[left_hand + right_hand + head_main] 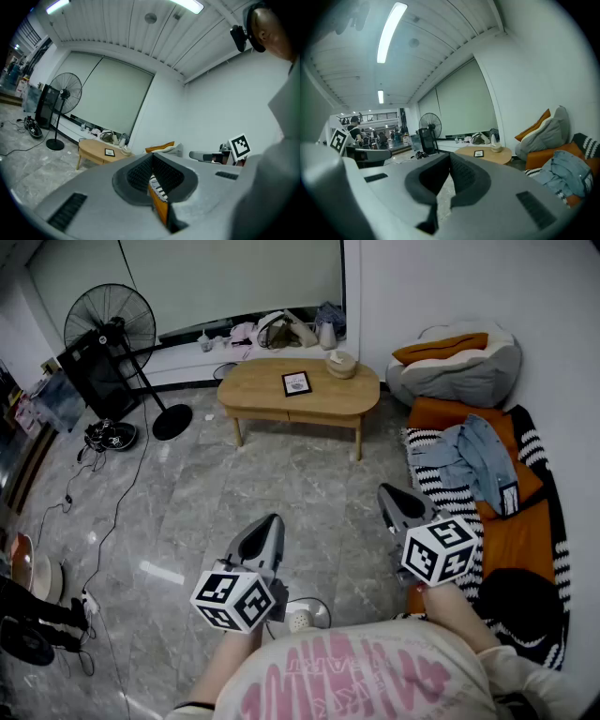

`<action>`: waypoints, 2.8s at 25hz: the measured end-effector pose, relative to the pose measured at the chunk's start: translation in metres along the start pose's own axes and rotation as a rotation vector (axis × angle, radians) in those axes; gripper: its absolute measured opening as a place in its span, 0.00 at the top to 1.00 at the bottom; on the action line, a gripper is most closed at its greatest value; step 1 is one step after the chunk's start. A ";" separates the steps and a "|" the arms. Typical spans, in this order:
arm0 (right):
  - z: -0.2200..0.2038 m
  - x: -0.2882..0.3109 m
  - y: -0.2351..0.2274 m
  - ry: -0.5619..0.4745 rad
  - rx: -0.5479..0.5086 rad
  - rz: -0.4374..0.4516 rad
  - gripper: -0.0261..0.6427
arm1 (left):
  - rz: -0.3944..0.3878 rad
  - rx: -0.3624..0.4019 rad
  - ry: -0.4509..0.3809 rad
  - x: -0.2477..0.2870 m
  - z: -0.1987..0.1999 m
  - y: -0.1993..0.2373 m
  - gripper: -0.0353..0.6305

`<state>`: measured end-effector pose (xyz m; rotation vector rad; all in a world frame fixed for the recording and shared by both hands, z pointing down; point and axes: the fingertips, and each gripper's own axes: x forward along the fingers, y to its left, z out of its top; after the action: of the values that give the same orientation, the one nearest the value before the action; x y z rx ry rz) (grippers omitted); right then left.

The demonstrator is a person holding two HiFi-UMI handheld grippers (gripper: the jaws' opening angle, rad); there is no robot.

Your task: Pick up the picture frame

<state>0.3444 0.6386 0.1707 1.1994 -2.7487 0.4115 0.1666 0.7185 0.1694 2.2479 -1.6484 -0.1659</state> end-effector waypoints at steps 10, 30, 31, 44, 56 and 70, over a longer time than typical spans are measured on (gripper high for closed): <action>-0.002 0.015 0.006 0.015 0.006 0.005 0.95 | 0.000 -0.008 -0.003 0.000 0.004 0.013 0.94; 0.016 0.061 0.017 -0.047 0.114 -0.040 0.95 | -0.040 -0.003 -0.057 0.001 0.045 0.077 0.94; 0.016 0.064 0.018 -0.047 0.108 -0.046 0.95 | -0.045 -0.002 -0.058 0.001 0.048 0.082 0.94; 0.000 0.116 0.022 -0.040 0.144 -0.098 0.95 | -0.032 0.004 -0.024 0.003 0.051 0.153 0.94; 0.005 0.245 -0.027 0.062 0.140 -0.014 0.95 | 0.062 -0.074 -0.005 0.093 0.056 0.226 0.94; 0.077 0.376 -0.121 0.076 0.110 0.067 0.95 | 0.078 -0.062 -0.051 0.255 0.114 0.257 0.94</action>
<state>0.1773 0.2738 0.2010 1.0926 -2.7391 0.6101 -0.0178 0.3865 0.1796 2.1477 -1.7297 -0.2534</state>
